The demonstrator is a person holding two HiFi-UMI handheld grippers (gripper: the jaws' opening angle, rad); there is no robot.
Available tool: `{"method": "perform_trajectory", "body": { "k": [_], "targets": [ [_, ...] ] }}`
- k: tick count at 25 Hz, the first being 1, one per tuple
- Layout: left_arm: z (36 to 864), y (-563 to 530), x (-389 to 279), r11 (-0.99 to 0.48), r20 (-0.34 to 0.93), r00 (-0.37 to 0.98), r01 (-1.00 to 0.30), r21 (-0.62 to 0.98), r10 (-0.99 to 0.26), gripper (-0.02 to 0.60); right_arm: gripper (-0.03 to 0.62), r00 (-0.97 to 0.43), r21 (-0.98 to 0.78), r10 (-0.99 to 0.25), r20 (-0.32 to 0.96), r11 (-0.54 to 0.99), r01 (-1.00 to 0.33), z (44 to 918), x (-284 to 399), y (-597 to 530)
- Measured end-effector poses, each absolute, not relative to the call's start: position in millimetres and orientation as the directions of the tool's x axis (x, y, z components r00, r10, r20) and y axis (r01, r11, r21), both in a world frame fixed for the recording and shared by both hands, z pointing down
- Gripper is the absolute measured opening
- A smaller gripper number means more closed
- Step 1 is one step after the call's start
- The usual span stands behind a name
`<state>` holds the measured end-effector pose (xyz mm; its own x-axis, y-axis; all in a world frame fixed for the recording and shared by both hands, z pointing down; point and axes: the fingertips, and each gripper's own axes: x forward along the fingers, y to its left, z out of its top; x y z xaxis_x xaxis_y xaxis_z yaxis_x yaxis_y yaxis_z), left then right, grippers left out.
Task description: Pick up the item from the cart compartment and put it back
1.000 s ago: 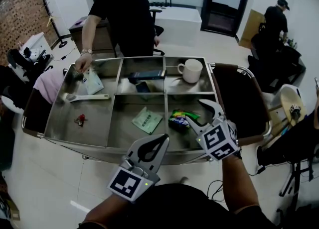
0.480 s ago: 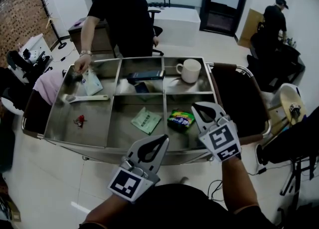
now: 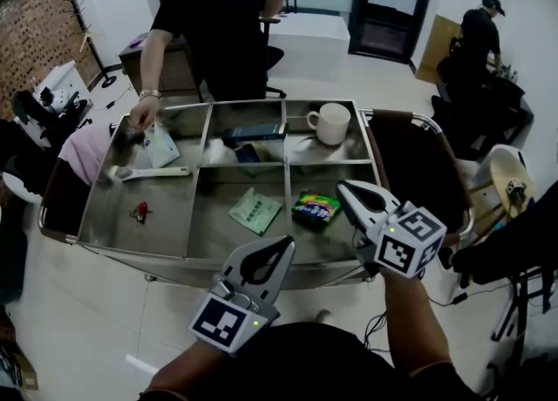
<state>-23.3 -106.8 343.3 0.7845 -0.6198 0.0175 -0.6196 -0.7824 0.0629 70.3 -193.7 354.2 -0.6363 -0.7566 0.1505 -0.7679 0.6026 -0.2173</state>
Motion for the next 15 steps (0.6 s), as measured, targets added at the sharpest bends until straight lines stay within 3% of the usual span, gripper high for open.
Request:
{"method": "perform_trajectory", "body": {
  "k": [2,15],
  "targets": [
    [343,-106,-23,-0.784,0.02,0.786,-0.618,0.063,-0.618,0.0,0.011,-0.639,-0.302,-0.761,0.109,0.587,-0.751,352,76,-190],
    [343,-107,-12,-0.797,0.023,0.799,-0.601,0.059,-0.6,0.0,0.011,-0.588,-0.172,-0.808,0.032,0.576,-0.8,315,83,-122]
  ]
}}
